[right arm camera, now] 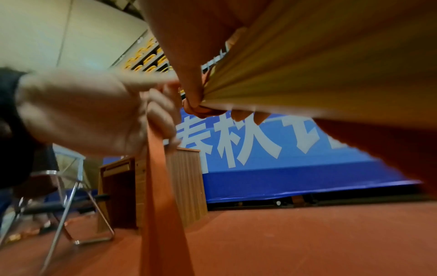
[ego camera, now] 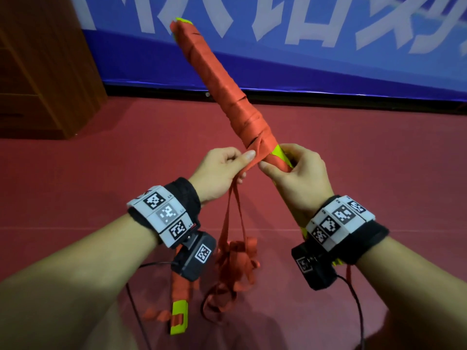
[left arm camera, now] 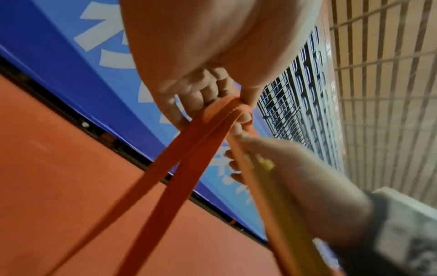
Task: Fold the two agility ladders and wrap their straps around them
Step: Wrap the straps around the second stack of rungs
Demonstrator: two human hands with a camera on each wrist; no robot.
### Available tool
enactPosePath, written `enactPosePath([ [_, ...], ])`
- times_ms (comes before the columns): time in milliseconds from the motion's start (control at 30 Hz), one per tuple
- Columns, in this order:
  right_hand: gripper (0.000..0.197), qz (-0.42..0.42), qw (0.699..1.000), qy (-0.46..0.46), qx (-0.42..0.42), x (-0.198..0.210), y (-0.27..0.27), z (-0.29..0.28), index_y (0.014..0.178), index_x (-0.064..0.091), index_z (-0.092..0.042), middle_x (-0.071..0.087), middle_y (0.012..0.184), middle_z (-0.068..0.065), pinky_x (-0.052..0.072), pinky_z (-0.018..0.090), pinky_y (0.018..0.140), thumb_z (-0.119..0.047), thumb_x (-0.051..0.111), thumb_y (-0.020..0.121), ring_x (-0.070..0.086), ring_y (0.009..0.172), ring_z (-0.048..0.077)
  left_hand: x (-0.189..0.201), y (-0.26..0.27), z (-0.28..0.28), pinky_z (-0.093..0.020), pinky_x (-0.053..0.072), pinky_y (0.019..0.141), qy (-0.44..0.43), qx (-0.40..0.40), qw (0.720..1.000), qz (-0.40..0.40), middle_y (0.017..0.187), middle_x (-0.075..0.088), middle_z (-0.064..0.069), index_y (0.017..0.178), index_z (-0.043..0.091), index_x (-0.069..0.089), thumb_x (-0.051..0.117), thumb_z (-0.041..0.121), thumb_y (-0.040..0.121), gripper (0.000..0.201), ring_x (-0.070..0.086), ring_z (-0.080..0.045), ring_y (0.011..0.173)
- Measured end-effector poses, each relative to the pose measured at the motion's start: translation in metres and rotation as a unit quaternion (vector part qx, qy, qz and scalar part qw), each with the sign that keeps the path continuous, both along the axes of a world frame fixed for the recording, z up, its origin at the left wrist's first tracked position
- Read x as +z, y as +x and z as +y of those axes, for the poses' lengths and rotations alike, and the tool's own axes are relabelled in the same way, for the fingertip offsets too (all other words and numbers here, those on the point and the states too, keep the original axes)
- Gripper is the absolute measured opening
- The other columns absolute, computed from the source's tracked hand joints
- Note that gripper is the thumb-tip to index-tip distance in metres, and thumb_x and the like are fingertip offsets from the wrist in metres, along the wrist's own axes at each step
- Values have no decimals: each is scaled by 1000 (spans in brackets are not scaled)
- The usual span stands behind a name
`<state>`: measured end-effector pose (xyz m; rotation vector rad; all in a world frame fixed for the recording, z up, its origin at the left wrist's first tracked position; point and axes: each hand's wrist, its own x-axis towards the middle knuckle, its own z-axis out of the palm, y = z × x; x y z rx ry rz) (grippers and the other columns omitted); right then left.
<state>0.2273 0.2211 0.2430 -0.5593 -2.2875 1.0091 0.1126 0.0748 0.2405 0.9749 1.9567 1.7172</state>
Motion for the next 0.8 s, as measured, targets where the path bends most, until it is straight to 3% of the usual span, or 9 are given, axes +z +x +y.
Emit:
enactPosePath([
  [133, 31, 31, 997, -63, 42, 1, 1, -3, 108, 74, -25, 76, 85, -6, 60, 40, 76, -44, 78, 84, 71, 78, 11, 2, -5, 1, -26, 39, 63, 15, 15, 1000, 12, 52, 46, 16, 83, 15, 67, 60, 31, 102, 26, 44, -8, 57],
  [300, 25, 69, 989, -108, 68, 2, 0, -7, 106, 74, -23, 75, 84, -2, 58, 43, 72, -38, 78, 86, 68, 74, 11, 9, 3, 5, -6, 37, 56, 33, 5, 999, 20, 45, 52, 24, 107, 2, 66, 54, 25, 105, 26, 50, 9, 48],
  [467, 25, 67, 982, -128, 119, -2, 2, -9, 106, 74, -25, 73, 88, 13, 56, 61, 77, -39, 73, 86, 68, 84, 41, 10, 3, 3, -32, 17, 55, 52, -43, 996, -64, 52, 32, 14, 100, 9, 67, 59, 43, 92, 37, 26, -7, 49],
  [533, 34, 52, 983, -128, 118, -4, 2, -8, 109, 72, -26, 74, 87, 5, 57, 56, 80, -43, 75, 81, 70, 81, 30, 10, 4, 1, -37, 15, 57, 62, -44, 994, -81, 57, 27, 10, 95, 15, 68, 63, 43, 87, 29, 24, -8, 49],
  [600, 44, 29, 988, -98, 115, -4, 1, -7, 112, 68, -26, 72, 87, -5, 57, 45, 79, -45, 80, 75, 67, 79, 12, 10, 7, 2, -23, 23, 51, 77, -33, 993, -81, 69, 20, 12, 101, 9, 68, 65, 30, 92, 24, 26, -5, 45],
  [633, 49, 9, 992, -64, 113, -5, 1, -5, 115, 66, -26, 71, 88, -8, 56, 39, 78, -46, 82, 73, 66, 80, 9, 7, 8, 4, -13, 31, 49, 78, -31, 994, -72, 80, 24, 10, 107, 3, 66, 64, 20, 96, 21, 49, 13, 48],
  [667, 53, -12, 994, -26, 108, -6, 1, -3, 118, 64, -26, 70, 90, -10, 55, 35, 78, -46, 84, 73, 66, 82, 8, 6, 11, 4, -5, 37, 52, 72, -25, 995, -59, 89, 37, 13, 113, -2, 65, 62, 12, 98, 22, 50, 18, 78],
  [700, 55, -29, 995, 6, 97, -7, 1, -1, 122, 63, -27, 70, 94, -11, 54, 33, 79, -44, 84, 75, 67, 85, 8, 2, 10, 5, -3, 43, 58, 72, -12, 996, -49, 94, 50, 6, 116, -4, 65, 64, 10, 97, 23, 61, 16, 62],
  [800, 56, -35, 997, 47, 50, -10, 2, 2, 126, 59, -29, 70, 102, -11, 56, 35, 84, -44, 82, 77, 67, 92, 9, -1, 10, 6, -28, 57, 94, 74, 52, 995, -34, 97, 79, -7, 109, 7, 75, 78, 25, 89, 28, 74, -5, 90],
])
